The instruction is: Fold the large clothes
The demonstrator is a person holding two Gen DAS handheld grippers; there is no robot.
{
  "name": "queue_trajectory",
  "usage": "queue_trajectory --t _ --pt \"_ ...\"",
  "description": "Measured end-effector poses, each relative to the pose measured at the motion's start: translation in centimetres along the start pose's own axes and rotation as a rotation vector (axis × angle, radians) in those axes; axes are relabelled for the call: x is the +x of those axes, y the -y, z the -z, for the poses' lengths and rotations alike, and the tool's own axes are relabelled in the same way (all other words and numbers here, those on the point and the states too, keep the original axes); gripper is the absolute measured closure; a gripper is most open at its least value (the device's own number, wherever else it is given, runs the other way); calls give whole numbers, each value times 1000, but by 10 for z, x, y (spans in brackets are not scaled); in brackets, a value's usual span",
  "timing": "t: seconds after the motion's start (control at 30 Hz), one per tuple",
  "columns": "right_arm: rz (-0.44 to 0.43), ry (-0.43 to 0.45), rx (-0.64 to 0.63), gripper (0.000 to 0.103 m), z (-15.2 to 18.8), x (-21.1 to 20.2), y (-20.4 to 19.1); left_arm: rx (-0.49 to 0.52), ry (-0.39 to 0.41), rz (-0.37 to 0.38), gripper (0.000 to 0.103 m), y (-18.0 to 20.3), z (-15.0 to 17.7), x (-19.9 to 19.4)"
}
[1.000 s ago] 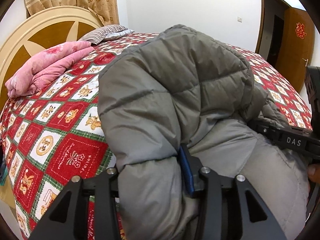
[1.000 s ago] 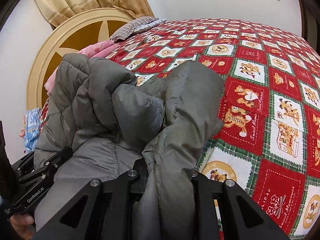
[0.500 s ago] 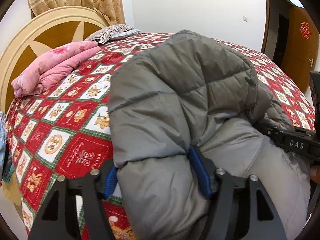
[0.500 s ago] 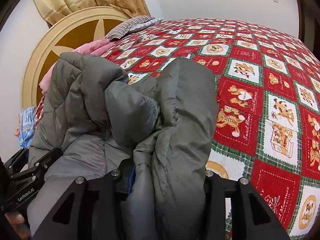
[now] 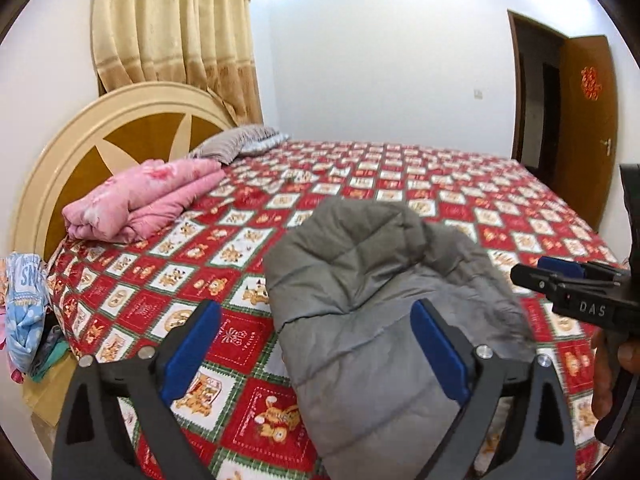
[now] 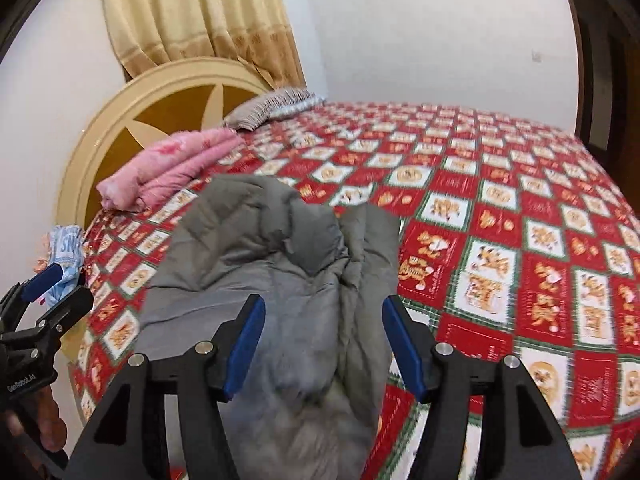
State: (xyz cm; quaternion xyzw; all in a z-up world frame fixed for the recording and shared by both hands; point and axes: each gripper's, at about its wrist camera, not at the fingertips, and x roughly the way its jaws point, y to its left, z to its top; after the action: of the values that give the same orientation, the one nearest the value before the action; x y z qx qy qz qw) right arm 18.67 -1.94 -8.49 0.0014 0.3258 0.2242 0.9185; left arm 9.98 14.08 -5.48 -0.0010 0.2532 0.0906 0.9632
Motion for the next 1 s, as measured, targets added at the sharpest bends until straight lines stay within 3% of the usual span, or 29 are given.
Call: queue_trajectory --t 0.37,1.0 --pt "-4 80 -51 38 10 -60 -28 -1 84 23 3 1 -5 -36" --pt "-3 94 -41 38 14 -74 -28 -13 81 24 3 -2 0 -36"
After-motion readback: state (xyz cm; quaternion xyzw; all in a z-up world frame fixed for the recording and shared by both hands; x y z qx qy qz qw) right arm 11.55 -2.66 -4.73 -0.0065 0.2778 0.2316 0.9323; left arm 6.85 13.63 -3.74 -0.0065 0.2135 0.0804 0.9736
